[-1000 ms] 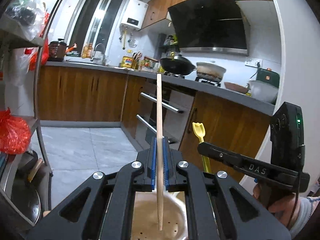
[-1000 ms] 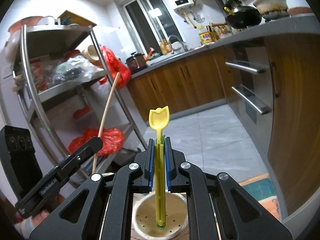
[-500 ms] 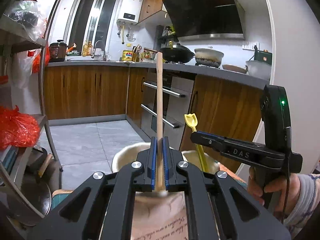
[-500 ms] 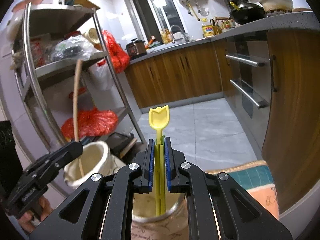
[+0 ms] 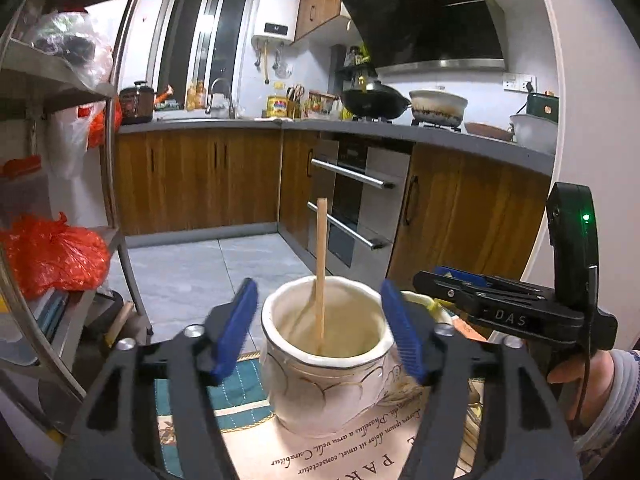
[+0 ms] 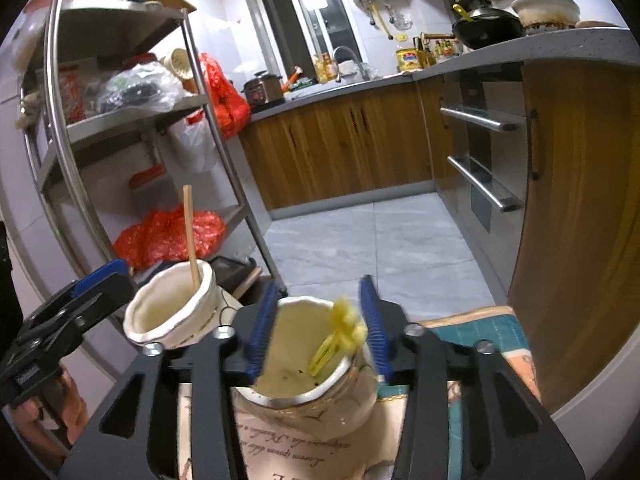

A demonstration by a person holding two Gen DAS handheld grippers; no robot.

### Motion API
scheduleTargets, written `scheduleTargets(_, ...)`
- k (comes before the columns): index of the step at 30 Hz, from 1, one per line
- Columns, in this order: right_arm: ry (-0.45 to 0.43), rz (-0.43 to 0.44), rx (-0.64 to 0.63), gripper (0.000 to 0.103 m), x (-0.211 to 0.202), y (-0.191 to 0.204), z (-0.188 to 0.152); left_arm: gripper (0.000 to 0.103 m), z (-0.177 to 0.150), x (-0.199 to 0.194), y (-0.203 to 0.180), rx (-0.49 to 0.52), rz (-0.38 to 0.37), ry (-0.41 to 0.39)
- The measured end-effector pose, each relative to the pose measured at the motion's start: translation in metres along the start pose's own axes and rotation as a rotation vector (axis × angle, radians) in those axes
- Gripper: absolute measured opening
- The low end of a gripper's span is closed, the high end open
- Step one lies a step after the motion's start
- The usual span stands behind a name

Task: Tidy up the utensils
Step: 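Drop the chopstick into the large holder while the right tool drops its utensil in the small one, then move both tools back over the utensils on the cloth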

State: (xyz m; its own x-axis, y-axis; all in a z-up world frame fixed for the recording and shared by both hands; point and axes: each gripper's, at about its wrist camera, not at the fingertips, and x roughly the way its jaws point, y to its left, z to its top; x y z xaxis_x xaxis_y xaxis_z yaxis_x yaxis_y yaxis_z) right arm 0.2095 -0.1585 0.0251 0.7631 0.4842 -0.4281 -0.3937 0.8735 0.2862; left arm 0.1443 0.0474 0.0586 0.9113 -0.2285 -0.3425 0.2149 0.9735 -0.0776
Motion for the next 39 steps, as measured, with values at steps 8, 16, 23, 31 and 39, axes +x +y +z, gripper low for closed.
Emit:
scheduleTargets(8,-0.037,-0.022,0.017,0.082,-0.024,-0.01,0.004,0.097,0.002,-0.026,0.0,-0.012,0.005,-0.039)
scheduleTargets(16,-0.069,-0.039,0.019,0.095,-0.057,-0.023,0.006,0.097,-0.001,-0.042,0.0,-0.006,0.016,-0.027)
scheduleTargets(23,-0.095,-0.09,0.022,0.098,-0.09,-0.036,0.002,0.097,-0.01,-0.048,-0.005,0.0,0.006,0.012)
scheduleTargets(31,-0.069,-0.167,0.007,0.098,-0.111,-0.053,-0.017,0.098,-0.025,-0.047,-0.016,0.055,-0.01,0.075)
scheduleTargets(39,-0.015,-0.194,0.017,0.098,-0.116,-0.065,-0.039,0.097,-0.05,-0.031,-0.035,0.133,-0.003,0.203)
